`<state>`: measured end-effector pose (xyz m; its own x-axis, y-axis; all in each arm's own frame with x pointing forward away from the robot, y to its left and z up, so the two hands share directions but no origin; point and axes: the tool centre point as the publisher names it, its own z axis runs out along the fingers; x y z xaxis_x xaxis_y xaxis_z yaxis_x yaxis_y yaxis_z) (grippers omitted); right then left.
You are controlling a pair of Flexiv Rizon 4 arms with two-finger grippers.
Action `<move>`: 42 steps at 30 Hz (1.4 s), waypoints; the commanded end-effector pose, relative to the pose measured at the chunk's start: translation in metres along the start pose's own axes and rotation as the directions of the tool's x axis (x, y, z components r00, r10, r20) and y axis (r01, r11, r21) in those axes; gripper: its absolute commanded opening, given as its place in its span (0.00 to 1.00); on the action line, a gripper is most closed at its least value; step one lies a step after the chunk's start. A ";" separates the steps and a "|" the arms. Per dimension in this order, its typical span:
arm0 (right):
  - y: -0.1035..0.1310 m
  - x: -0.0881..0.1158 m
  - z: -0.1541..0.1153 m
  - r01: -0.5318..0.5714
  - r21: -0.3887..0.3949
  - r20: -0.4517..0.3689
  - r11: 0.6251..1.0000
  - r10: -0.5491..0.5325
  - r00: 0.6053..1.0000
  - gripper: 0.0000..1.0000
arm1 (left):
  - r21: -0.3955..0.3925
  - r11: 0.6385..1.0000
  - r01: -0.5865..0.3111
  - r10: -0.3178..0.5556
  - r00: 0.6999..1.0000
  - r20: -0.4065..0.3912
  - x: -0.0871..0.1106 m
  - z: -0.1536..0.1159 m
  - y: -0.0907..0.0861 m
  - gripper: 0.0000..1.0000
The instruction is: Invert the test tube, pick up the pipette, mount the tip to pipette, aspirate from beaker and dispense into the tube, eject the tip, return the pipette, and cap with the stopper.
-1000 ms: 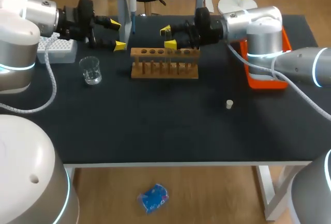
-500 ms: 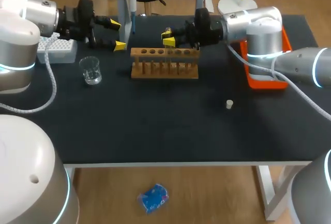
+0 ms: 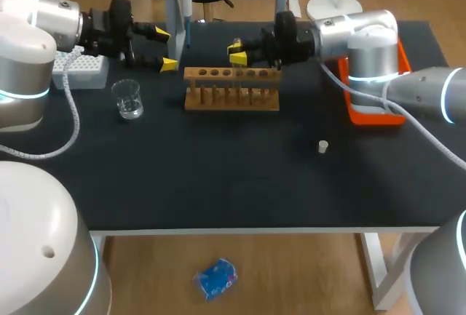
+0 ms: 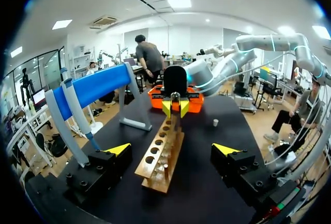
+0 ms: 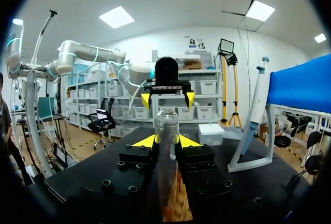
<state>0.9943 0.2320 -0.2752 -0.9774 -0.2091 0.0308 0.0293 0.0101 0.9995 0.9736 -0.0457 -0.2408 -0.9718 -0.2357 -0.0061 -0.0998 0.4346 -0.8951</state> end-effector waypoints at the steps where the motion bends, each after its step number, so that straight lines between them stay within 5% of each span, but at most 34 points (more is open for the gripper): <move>1: 0.005 0.002 -0.001 0.005 0.004 0.000 1.000 -0.005 1.000 0.00 | 0.000 1.000 0.000 0.000 1.000 0.000 -0.001 0.001 0.000 1.00; 42: 0.044 0.008 -0.002 0.063 0.003 -0.005 0.998 -0.063 0.998 0.00 | 0.000 1.000 0.000 0.000 1.000 0.000 -0.001 0.001 0.000 1.00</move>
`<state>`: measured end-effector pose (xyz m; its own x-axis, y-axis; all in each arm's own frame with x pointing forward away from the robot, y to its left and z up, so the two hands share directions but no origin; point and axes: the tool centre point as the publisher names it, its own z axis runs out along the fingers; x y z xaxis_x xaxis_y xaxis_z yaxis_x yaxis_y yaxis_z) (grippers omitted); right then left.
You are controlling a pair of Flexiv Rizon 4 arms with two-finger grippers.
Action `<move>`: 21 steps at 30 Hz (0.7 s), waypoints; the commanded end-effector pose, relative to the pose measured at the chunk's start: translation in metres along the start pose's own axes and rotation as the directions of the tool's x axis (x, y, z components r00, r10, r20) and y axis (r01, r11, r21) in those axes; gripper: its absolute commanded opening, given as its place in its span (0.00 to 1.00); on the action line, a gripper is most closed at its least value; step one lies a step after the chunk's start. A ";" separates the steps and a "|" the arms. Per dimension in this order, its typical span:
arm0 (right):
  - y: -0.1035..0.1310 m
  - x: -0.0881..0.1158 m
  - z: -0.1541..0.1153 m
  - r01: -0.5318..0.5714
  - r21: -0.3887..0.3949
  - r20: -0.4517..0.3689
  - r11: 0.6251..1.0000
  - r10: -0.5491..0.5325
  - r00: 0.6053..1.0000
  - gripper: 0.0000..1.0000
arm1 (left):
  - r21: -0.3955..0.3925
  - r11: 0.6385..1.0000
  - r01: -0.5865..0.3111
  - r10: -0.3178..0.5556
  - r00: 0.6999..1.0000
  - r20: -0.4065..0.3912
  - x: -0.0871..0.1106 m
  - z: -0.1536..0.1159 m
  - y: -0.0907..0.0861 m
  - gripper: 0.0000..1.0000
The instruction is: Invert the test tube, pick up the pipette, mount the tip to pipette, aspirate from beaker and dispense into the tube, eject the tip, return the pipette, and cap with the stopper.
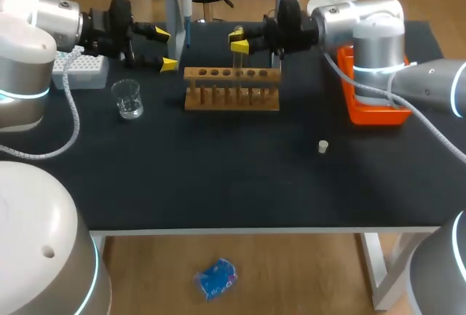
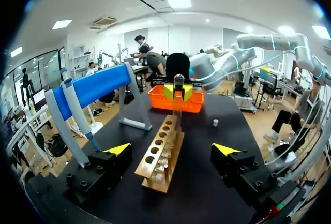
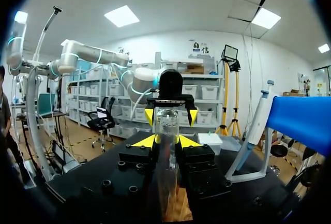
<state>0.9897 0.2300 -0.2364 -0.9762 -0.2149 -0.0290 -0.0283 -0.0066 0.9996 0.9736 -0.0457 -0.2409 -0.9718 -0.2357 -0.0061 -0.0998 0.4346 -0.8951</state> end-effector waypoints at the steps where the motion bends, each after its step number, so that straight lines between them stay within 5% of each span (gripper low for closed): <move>1: 0.007 0.001 -0.001 0.004 0.008 0.001 1.000 -0.004 1.000 0.00 | 0.000 1.000 0.000 0.000 1.000 0.000 -0.001 0.001 0.000 1.00; 21: 0.051 0.012 -0.008 0.025 0.005 0.000 1.000 -0.025 1.000 0.00 | 0.000 1.000 0.000 0.000 1.000 0.000 -0.001 0.001 0.000 1.00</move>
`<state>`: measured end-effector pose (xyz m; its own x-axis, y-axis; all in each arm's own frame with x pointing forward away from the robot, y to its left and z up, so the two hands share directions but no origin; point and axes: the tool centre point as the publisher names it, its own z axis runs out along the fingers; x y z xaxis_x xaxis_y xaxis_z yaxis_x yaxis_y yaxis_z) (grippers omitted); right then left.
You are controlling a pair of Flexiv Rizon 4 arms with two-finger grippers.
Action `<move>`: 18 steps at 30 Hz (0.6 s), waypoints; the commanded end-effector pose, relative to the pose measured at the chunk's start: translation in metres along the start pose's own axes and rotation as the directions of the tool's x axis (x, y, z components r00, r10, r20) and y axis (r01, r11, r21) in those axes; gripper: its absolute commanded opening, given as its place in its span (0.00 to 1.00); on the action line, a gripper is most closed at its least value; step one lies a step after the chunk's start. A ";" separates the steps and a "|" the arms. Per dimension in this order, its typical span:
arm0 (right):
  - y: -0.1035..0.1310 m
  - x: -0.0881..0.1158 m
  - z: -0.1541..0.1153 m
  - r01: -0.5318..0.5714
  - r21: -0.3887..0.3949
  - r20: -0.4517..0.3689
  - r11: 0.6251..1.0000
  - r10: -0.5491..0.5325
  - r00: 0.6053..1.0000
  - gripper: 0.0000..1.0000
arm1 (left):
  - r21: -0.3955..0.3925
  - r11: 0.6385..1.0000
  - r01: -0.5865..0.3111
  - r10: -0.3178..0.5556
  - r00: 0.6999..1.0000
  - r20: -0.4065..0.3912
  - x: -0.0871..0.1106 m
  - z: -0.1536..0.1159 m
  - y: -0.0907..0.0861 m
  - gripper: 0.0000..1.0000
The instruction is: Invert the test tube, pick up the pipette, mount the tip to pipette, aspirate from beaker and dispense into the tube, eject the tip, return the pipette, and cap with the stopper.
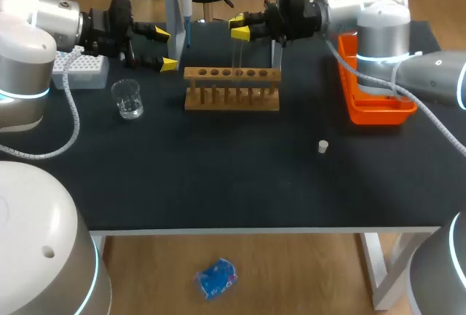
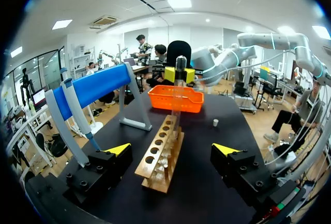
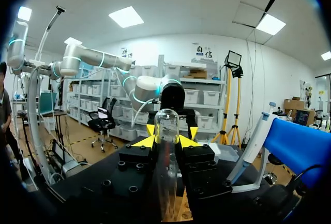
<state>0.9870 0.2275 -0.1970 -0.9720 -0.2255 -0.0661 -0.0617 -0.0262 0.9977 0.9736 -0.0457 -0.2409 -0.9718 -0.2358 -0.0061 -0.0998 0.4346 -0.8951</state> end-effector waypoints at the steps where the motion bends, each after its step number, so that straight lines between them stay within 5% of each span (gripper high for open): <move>1: 0.014 0.011 -0.007 -0.024 0.007 0.011 1.000 0.024 1.000 0.00 | 0.000 1.000 0.000 0.000 1.000 0.000 0.000 0.001 0.000 1.00; 6: 0.029 0.023 -0.012 -0.152 -0.038 0.011 0.988 0.152 0.988 0.00 | 0.000 1.000 0.000 0.000 1.000 0.000 0.000 0.001 0.000 1.00; 9: 0.034 0.032 -0.017 -0.283 -0.076 0.012 0.956 0.285 0.959 0.00 | 0.023 0.940 -0.342 0.339 0.937 0.086 0.019 -0.005 -0.017 1.00; 11: 0.037 0.041 -0.020 -0.365 -0.092 -0.012 0.926 0.366 0.931 0.00 | 0.010 0.888 -0.460 0.457 0.883 0.110 0.034 -0.005 -0.025 1.00; 14: 0.044 0.055 -0.024 -0.527 -0.153 -0.079 0.836 0.521 0.850 0.00 | 0.004 0.863 -0.506 0.502 0.857 0.117 0.048 -0.005 -0.036 1.00; 18: 0.048 0.059 -0.025 -0.542 -0.149 -0.069 0.827 0.538 0.840 0.00 | -0.022 0.867 -0.497 0.496 0.860 0.123 0.051 -0.004 -0.040 1.00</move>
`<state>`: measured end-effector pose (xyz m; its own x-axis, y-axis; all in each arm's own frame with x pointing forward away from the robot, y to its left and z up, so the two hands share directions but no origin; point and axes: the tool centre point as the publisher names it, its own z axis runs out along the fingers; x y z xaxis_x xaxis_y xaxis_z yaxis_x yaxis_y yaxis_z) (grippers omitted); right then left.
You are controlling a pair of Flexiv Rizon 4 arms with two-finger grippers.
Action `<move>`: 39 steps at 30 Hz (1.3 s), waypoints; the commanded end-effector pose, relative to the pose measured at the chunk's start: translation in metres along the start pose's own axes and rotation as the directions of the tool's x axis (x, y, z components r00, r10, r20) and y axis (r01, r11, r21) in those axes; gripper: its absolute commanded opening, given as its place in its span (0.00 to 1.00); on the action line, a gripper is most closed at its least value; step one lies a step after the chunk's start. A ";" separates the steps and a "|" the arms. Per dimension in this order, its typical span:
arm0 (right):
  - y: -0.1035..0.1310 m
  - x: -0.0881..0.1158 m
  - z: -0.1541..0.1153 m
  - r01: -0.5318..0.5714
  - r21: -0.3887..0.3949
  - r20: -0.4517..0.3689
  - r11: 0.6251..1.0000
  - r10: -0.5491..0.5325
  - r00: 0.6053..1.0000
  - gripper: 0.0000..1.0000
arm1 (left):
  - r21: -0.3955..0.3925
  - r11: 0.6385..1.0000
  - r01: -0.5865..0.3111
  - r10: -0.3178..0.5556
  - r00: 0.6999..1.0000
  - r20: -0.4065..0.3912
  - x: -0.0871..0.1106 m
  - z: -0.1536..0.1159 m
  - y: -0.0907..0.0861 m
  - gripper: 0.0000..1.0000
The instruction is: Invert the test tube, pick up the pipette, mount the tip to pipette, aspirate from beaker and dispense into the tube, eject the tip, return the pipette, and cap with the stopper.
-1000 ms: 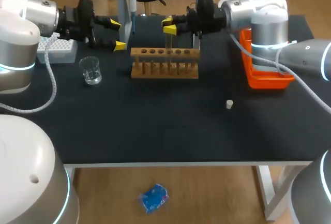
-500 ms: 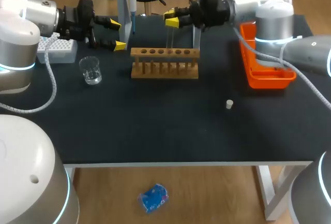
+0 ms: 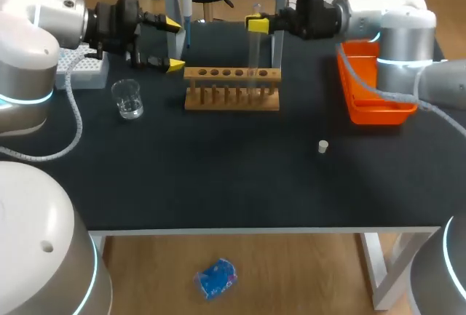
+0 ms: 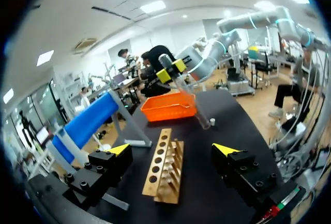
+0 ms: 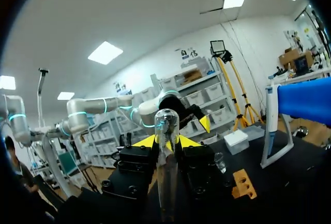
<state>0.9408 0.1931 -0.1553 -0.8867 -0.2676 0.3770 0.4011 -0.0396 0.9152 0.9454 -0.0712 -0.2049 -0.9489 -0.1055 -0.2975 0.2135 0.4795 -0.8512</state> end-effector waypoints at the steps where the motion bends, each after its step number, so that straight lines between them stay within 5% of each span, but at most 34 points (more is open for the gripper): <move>1: -0.002 0.009 -0.003 -0.115 -0.037 0.000 0.993 0.116 0.993 0.00 | -0.026 0.980 -0.199 0.201 0.975 0.100 0.017 -0.005 -0.005 1.00; 10: -0.002 0.009 -0.003 -0.115 -0.037 0.000 0.993 0.116 0.993 0.00 | -0.026 0.980 -0.199 0.201 0.975 0.100 0.017 -0.005 -0.005 1.00; 11: -0.002 0.009 -0.003 -0.115 -0.037 0.000 0.993 0.116 0.993 0.00 | -0.047 0.956 -0.288 0.292 0.944 0.155 0.018 -0.005 -0.009 1.00; 13: -0.002 0.015 -0.002 -0.209 -0.063 0.056 0.976 0.212 0.976 0.00 | -0.126 0.874 -0.469 0.486 0.836 0.256 0.026 -0.003 -0.015 1.00; 14: -0.001 0.018 -0.001 -0.253 -0.112 0.055 0.961 0.260 0.964 0.00 | -0.101 0.853 -0.511 0.517 0.803 0.298 0.030 -0.003 -0.017 1.00; 18: 0.005 0.027 0.006 -0.424 -0.181 0.071 0.887 0.442 0.894 0.00 | -0.191 0.669 -0.719 0.728 0.580 0.366 0.053 0.002 -0.022 1.00; 21: 0.007 0.038 0.008 -0.602 -0.249 0.084 0.759 0.636 0.767 0.00 | -0.248 0.573 -0.781 0.796 0.457 0.397 0.068 0.004 -0.028 1.00; 22: 0.007 0.043 0.010 -0.681 -0.279 0.085 0.677 0.724 0.685 0.00 | -0.268 0.563 -0.782 0.805 0.445 0.393 0.071 0.006 -0.029 1.00; 23: 0.008 0.045 0.011 -0.704 -0.262 0.088 0.660 0.743 0.664 0.00 | -0.315 0.559 -0.767 0.817 0.446 0.366 0.072 0.009 -0.027 1.00; 24: 0.011 0.045 0.011 -0.667 -0.271 0.107 0.694 0.710 0.696 0.00 | -0.315 0.559 -0.767 0.817 0.446 0.366 0.072 0.009 -0.027 1.00; 35: 0.011 0.045 0.011 -0.667 -0.271 0.107 0.694 0.710 0.696 0.00 | -0.315 0.559 -0.767 0.817 0.446 0.366 0.072 0.009 -0.027 1.00; 36: 0.011 0.045 0.011 -0.667 -0.271 0.107 0.694 0.710 0.696 0.00 | -0.330 0.490 -0.807 0.849 0.357 0.389 0.075 0.009 -0.032 1.00; 39: 0.009 0.036 0.014 -0.745 -0.297 0.087 0.597 0.794 0.601 0.00 | -0.328 0.392 -0.860 0.861 0.218 0.459 0.085 0.008 -0.039 1.00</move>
<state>0.9101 0.1929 -0.1340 -0.3015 -0.1566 0.9405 0.9521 -0.1027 0.2881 0.8689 -0.1048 -0.1972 -0.2317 0.1698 -0.9579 0.7968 0.5980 -0.0867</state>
